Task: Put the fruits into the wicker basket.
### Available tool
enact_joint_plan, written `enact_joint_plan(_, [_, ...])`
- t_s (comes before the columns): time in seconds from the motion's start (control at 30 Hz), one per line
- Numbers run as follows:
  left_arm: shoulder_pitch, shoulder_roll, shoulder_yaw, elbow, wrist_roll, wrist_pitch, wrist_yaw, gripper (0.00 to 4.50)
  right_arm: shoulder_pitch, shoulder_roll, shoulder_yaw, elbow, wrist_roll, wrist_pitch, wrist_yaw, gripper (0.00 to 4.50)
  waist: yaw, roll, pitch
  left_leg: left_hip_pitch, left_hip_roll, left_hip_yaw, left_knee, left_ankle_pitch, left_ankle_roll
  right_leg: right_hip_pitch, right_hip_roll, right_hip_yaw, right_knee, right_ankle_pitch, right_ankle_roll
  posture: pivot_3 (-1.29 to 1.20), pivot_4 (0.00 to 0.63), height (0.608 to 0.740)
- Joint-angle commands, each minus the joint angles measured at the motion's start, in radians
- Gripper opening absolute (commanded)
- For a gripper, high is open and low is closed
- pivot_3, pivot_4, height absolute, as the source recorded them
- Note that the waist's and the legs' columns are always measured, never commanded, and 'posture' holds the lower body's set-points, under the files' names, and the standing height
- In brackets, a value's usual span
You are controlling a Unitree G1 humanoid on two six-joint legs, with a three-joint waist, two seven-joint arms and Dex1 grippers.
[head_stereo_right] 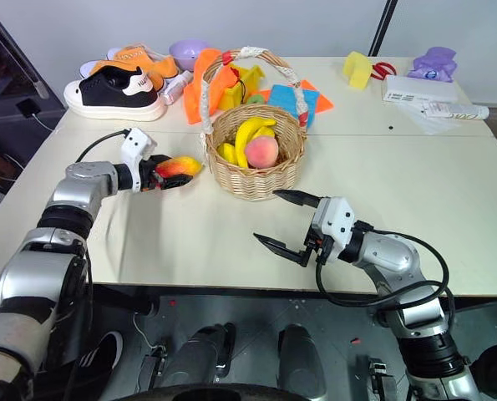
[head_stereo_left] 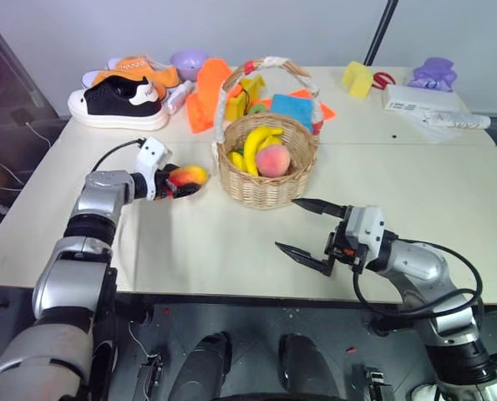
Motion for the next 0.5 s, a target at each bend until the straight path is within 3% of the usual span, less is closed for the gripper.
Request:
enact_joint_plan(0.03, [-0.025, 0.009, 0.012, 0.019, 0.013, -0.020, -0.030, 3.95, 0.008, -0.006, -0.028, -0.025, 0.007, -0.026, 0.001, 4.50, -0.001, 0.000, 0.000, 0.000, 0.000, 0.000, 0.000, 0.000, 0.000, 0.000, 0.000, 0.000, 0.000, 0.000, 0.000, 0.00, 0.150, 0.740])
enact_joint_plan(0.1, [-0.020, 0.011, 0.009, 0.022, 0.024, -0.037, -0.030, 3.28, 0.010, -0.005, -0.028, -0.014, 0.005, -0.035, 0.005, 4.50, 0.000, 0.000, 0.000, 0.000, 0.000, 0.000, 0.000, 0.000, 0.000, 0.000, 0.000, 0.000, 0.000, 0.000, 0.000, 0.00, 0.150, 0.740])
enact_joint_plan(0.17, [-0.017, 0.012, 0.016, 0.021, 0.028, -0.051, -0.024, 2.30, 0.007, -0.004, -0.025, -0.004, 0.002, -0.043, 0.008, 4.50, 0.002, 0.000, 0.000, 0.000, 0.000, 0.000, 0.001, 0.000, 0.000, 0.000, 0.000, 0.000, 0.000, 0.000, 0.000, 0.00, 0.150, 0.740])
enact_joint_plan(0.2, [-0.016, 0.012, 0.022, 0.018, 0.027, -0.052, -0.018, 2.15, 0.006, -0.003, -0.023, 0.000, 0.001, -0.047, 0.009, 4.50, 0.002, 0.000, 0.000, 0.000, 0.000, 0.000, 0.001, 0.000, 0.000, 0.000, 0.000, 0.000, 0.000, 0.000, 0.000, 0.00, 0.150, 0.740])
enact_joint_plan(0.3, [0.023, 0.031, 0.069, -0.088, -0.022, -0.022, -0.032, 2.15, 0.000, -0.001, -0.022, 0.024, -0.007, -0.068, 0.015, 4.50, 0.000, 0.000, 0.000, 0.000, 0.000, 0.000, 0.001, 0.000, 0.000, 0.000, 0.000, 0.000, 0.000, 0.000, 0.000, 0.00, 0.150, 0.740])
enact_joint_plan(0.43, [0.151, 0.058, 0.153, -0.431, -0.151, 0.170, -0.055, 2.15, 0.011, 0.005, -0.044, 0.027, 0.001, -0.080, -0.003, 4.50, -0.004, 0.000, 0.000, 0.000, 0.001, 0.000, 0.000, 0.000, 0.000, -0.001, 0.000, 0.001, 0.001, 0.000, 0.000, 0.00, 0.150, 0.740])
enact_joint_plan(0.5, [0.242, 0.077, 0.208, -0.727, -0.286, 0.363, -0.042, 2.15, -0.001, 0.036, -0.087, 0.045, 0.016, -0.095, -0.054, 4.50, -0.004, 0.000, 0.000, 0.000, 0.001, -0.001, 0.000, 0.000, 0.000, -0.001, 0.000, 0.001, 0.001, 0.000, 0.000, 0.00, 0.150, 0.740])
